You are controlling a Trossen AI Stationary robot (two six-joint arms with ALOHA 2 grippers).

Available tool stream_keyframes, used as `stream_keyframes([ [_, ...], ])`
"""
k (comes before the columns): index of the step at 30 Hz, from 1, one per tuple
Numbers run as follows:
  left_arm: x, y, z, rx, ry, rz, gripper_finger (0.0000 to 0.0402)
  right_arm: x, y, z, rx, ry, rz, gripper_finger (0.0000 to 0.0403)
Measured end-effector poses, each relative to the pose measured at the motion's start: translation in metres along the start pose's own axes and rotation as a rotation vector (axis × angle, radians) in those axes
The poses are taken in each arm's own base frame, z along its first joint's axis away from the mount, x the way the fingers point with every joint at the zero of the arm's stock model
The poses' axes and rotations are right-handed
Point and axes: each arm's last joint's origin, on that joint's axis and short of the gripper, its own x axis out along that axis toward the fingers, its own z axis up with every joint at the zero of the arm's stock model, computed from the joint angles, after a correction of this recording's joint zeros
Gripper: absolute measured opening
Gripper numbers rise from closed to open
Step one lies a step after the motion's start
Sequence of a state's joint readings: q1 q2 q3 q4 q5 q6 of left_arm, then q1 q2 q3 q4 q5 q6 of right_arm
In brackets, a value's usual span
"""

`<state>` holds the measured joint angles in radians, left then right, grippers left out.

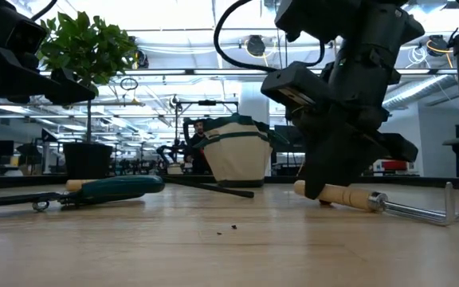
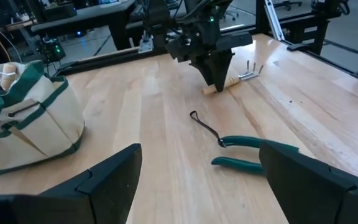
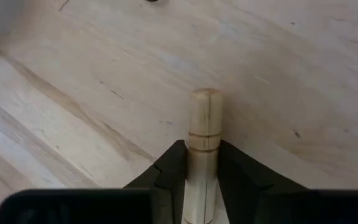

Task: Pick & Place Garden tools in Gardening bag
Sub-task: Put the right brown hand rake into the brown gardening bag

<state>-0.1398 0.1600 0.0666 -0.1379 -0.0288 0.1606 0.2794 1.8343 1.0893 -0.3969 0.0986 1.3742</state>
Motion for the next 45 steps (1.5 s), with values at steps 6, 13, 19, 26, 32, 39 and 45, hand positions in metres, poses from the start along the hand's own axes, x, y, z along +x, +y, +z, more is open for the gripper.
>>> stream_keyframes([
  [6,0.000,0.000,0.000,-0.005,0.000,0.000,0.0333,0.000,0.000,0.000,0.000,-0.006,-0.003,0.0085],
  [13,0.000,0.000,0.000,-0.006,0.000,0.000,0.0333,0.000,-0.001,0.001,-0.045,-0.028,-0.010,0.0090],
  [19,0.000,0.000,0.000,-0.002,0.000,0.000,0.0333,0.003,-0.005,0.001,-0.052,-0.035,-0.022,0.0062],
  [26,0.000,0.000,0.000,-0.006,0.000,0.000,0.0333,0.013,-0.024,-0.004,0.029,-0.028,-0.070,0.0068],
  [32,0.000,0.000,0.000,-0.007,0.000,0.000,0.0333,0.015,-0.029,-0.005,0.048,-0.028,-0.083,0.0064],
  [39,0.000,0.000,0.000,-0.008,0.000,0.000,0.0333,0.015,-0.029,-0.005,0.048,-0.029,-0.081,0.0060],
  [45,0.000,0.000,0.000,-0.008,0.000,0.000,0.0333,0.011,-0.027,-0.004,0.034,-0.051,-0.062,0.0060],
])
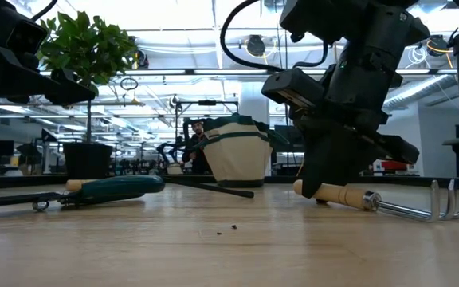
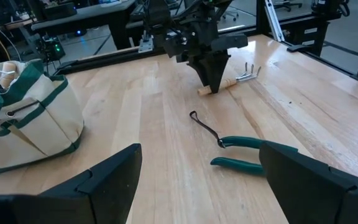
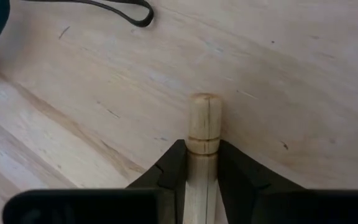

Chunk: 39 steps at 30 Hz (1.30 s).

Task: Pick & Place Garden tools in Gardening bag
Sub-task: Put the right brown hand rake into the brown gardening bag

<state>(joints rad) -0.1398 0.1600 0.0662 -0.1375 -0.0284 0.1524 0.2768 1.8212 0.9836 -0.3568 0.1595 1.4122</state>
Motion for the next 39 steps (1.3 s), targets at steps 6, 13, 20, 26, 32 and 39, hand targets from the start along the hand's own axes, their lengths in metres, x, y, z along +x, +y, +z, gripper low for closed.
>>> stream_keyframes([
  [6,0.000,0.000,0.000,0.001,0.000,0.000,0.0333,-0.022,0.008,0.010,-0.072,-0.110,0.113,0.0059],
  [13,0.000,0.000,0.000,0.000,-0.007,0.001,0.0333,-0.064,0.022,0.032,-0.207,-0.249,0.334,0.0059],
  [20,0.000,0.000,0.001,-0.004,-0.013,0.003,0.0333,-0.107,0.031,0.059,-0.317,-0.449,0.557,0.0059],
  [26,0.000,0.000,0.001,-0.007,-0.018,0.003,0.0333,-0.134,0.037,0.082,-0.375,-0.661,0.707,0.0059],
  [32,0.000,0.000,0.002,-0.008,-0.020,0.004,0.0333,-0.150,0.039,0.104,-0.416,-0.854,0.805,0.0059],
  [39,0.000,0.000,0.002,-0.008,-0.020,0.004,0.0333,-0.157,0.028,0.137,-0.413,-1.027,0.767,0.0059],
])
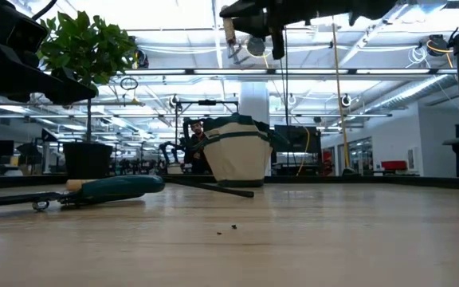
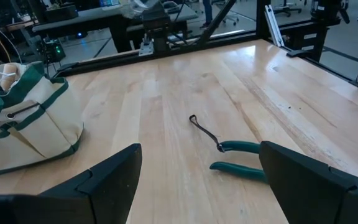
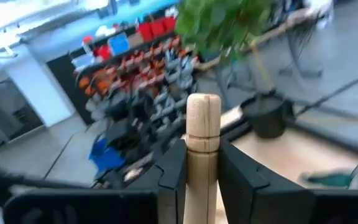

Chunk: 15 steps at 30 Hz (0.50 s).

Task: Pick & Place Garden tools in Gardening bag
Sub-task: Put the right brown hand rake into the brown gardening bag

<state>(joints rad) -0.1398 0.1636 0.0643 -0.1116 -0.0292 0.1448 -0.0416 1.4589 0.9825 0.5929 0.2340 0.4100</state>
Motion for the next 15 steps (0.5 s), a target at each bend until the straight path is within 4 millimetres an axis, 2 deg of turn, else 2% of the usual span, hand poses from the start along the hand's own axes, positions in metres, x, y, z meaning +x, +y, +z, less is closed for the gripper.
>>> stream_keyframes([
  [15,0.000,0.000,0.000,-0.054,-0.001,0.000,0.0333,0.006,-0.070,0.047,-0.157,-0.215,-0.151,0.0059],
])
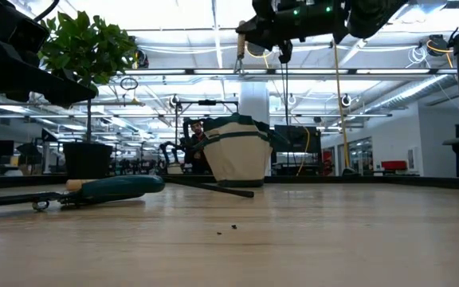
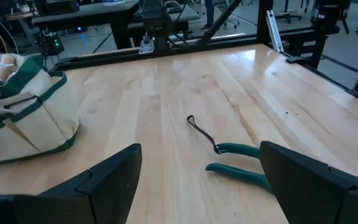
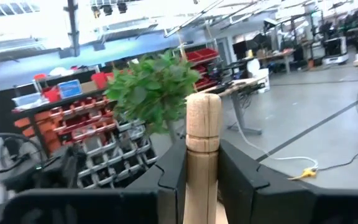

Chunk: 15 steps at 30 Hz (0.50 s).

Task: Pick & Place Garden tools in Gardening bag
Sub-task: Put the right brown hand rake into the brown gardening bag

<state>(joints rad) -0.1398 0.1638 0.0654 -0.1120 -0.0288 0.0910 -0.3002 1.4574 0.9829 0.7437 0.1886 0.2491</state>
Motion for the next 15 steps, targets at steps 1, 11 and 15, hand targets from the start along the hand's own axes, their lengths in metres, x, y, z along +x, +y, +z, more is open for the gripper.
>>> stream_keyframes([
  [1,0.000,0.000,0.000,-0.009,0.000,-0.001,0.0333,0.001,-0.004,0.001,-0.003,-0.001,-0.002,0.0059],
  [11,0.000,0.002,0.000,-0.045,0.004,0.062,0.0333,0.016,-0.033,-0.012,0.037,-0.017,-0.004,0.0059],
  [15,0.000,0.002,0.000,-0.046,0.003,0.076,0.0333,0.022,-0.042,-0.024,0.056,-0.003,-0.025,0.0059],
])
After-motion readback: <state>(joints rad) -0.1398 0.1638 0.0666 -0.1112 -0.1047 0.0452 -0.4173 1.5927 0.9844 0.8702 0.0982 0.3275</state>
